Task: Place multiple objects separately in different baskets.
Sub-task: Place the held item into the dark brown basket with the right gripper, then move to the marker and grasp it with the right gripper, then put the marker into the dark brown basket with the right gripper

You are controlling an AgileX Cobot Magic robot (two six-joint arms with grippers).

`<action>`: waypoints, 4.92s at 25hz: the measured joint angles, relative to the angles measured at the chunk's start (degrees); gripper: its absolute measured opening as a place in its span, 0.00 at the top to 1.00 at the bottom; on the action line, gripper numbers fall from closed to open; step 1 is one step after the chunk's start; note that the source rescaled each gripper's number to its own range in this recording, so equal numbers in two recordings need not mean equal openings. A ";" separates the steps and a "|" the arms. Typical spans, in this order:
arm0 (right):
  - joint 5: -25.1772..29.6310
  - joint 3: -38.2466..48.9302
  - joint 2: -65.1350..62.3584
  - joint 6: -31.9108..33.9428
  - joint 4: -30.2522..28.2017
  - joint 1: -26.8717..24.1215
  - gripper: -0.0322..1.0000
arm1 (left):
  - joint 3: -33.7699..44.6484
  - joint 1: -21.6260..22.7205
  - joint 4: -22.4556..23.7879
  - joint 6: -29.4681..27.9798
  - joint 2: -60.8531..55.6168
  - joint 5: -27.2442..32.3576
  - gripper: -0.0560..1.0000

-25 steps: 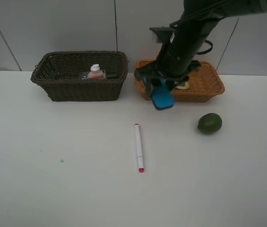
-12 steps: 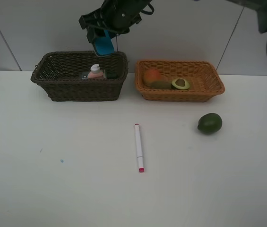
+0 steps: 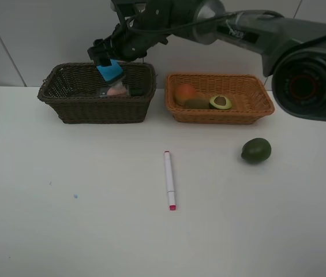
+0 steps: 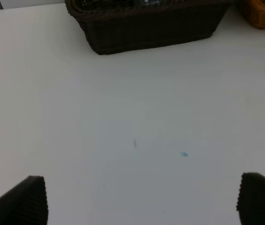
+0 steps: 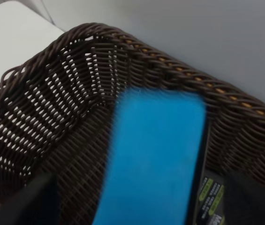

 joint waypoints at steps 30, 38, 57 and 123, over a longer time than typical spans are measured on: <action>38.47 20.96 -22.46 15.51 -5.59 0.21 0.00 | 0.00 0.00 0.00 0.00 0.00 -0.05 0.00; 38.75 41.31 -26.62 16.39 -5.77 7.43 0.00 | 0.00 0.00 0.00 0.00 0.00 -0.05 0.00; 19.32 50.02 -25.40 21.40 -9.03 9.92 0.00 | 0.00 0.00 0.00 0.00 0.00 -0.05 0.00; 19.12 40.64 -27.71 20.05 -20.09 4.59 0.97 | 0.00 0.00 0.00 0.00 0.00 -0.05 0.00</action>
